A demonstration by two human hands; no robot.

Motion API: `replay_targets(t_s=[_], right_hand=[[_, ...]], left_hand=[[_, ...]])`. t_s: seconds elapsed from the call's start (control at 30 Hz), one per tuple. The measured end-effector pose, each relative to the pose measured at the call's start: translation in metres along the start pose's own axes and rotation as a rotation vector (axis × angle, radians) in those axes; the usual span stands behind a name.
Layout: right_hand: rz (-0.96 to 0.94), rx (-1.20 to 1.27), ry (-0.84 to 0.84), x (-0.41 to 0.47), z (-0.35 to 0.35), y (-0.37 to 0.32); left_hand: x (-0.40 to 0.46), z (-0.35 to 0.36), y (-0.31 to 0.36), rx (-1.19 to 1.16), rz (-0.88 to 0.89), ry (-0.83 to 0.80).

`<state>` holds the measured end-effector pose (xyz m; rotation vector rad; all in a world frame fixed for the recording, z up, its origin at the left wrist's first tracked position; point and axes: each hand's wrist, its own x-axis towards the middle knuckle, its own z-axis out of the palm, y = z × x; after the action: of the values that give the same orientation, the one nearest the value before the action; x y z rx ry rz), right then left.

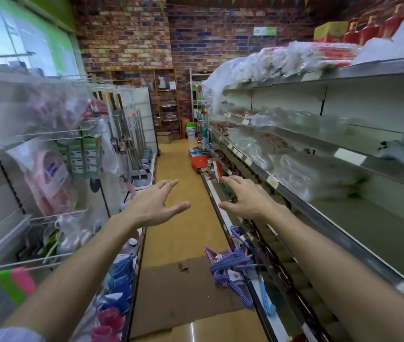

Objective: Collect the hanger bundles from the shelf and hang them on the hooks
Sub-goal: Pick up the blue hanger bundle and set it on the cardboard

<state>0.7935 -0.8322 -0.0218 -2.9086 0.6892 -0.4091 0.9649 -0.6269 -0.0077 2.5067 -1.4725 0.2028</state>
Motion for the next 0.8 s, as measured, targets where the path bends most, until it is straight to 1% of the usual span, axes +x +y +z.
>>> replay_targets(t_s=[0.17,0.43,0.63,0.8], right_hand=[[0.032,-0.012,-0.022,0.077,0.022,0.008],[0.047,-0.023,-0.042,0.188,0.056,0.033],[0.013,-0.011,-0.049,0.296,0.092,0.069],[-0.016,0.054,-0.076,0.394,0.130,0.098]], left_hand=[[0.068,0.022,-0.044,-0.037,0.030,-0.019],[0.170,0.060,-0.092,-0.058,0.026,-0.032],[0.265,0.092,-0.132,-0.069,-0.005,-0.025],[0.346,0.124,-0.161,-0.121,-0.058,-0.031]])
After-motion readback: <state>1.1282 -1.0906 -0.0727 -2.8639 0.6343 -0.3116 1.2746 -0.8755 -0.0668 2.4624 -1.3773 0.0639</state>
